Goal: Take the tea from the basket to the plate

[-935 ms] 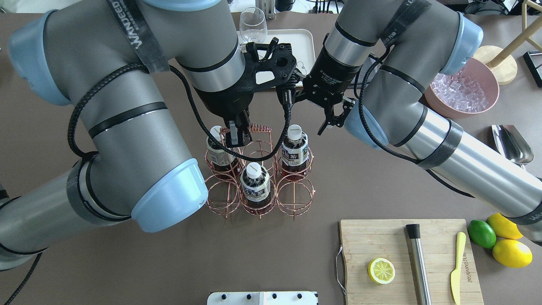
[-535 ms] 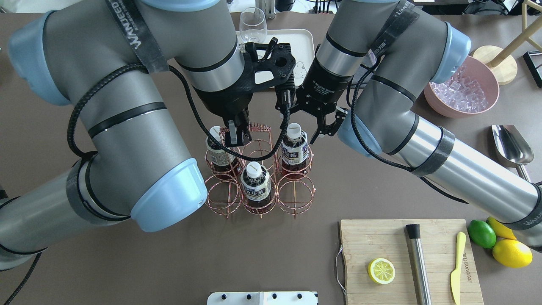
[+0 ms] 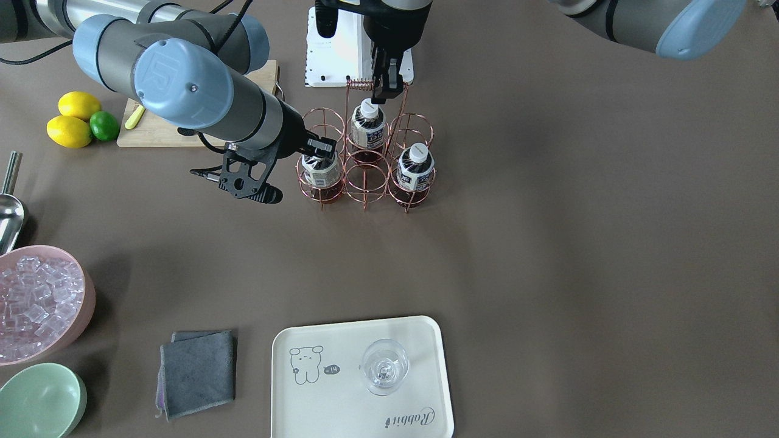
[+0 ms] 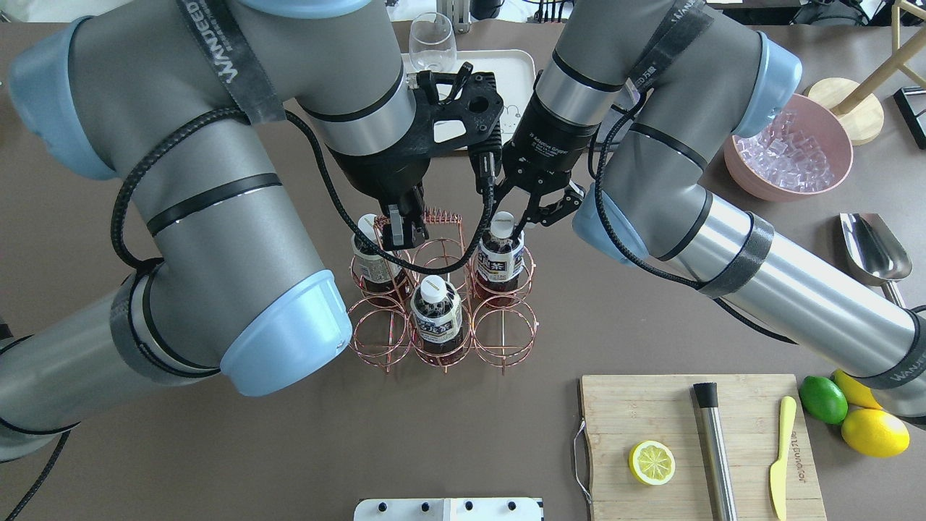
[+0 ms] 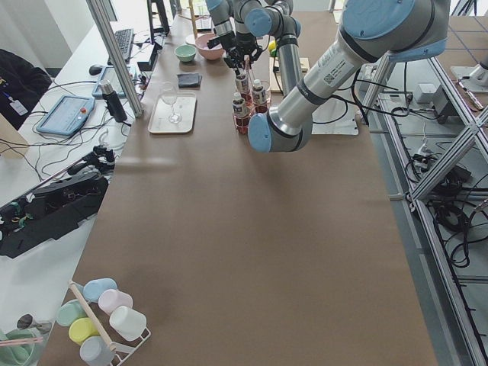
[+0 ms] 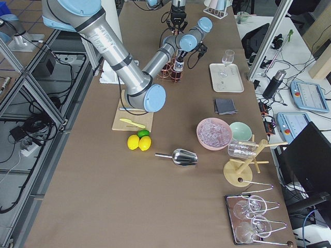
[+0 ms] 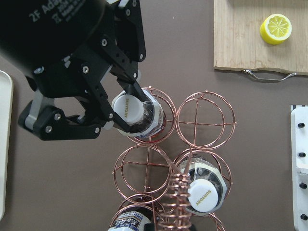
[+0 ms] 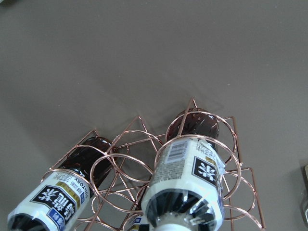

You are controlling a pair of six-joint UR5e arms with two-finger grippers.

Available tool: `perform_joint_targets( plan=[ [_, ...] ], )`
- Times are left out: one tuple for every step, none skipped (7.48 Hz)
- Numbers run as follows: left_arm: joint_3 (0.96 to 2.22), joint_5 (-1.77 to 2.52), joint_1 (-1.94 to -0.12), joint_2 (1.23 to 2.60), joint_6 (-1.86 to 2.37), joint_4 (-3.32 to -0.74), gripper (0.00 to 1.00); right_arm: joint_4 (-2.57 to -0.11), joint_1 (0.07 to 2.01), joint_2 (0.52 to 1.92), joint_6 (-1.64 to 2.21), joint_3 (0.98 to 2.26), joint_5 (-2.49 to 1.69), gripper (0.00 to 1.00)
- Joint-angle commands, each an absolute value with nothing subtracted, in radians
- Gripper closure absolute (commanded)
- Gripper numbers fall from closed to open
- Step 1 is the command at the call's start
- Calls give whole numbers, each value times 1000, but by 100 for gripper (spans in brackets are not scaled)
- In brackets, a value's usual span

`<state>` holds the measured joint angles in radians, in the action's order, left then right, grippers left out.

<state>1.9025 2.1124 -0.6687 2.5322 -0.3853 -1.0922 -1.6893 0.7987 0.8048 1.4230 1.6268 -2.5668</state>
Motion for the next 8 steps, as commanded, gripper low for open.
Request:
perform_joint_targets(
  plan=[
    [1899, 2114, -669, 2531, -385, -1092, 100, -1692, 799, 799, 1427, 1632, -2575, 100],
    [1899, 2114, -669, 2530, -387, -1094, 100, -1695, 819, 802, 1427, 1632, -2612, 100],
    [1898, 2114, -669, 2530, -387, -1092, 100, -1721, 859, 789, 1427, 1637, -2647, 100],
    [1898, 2114, -669, 2531, -387, -1094, 100, -1765, 909, 752, 1427, 1640, -2698, 100],
    [1898, 2114, -669, 2531, -387, -1094, 100, -1820, 946, 711, 1427, 1643, -2720, 100],
    [1898, 2114, -669, 2531, -387, -1094, 100, -1879, 971, 666, 1427, 1640, -2727, 100],
    [1899, 2114, -667, 2531, -387, -1094, 100, -1905, 1003, 641, 1427, 1635, -2727, 100],
    [1901, 2114, -667, 2530, -387, -1094, 100, -1905, 1021, 631, 1419, 1615, -2724, 100]
  ],
)
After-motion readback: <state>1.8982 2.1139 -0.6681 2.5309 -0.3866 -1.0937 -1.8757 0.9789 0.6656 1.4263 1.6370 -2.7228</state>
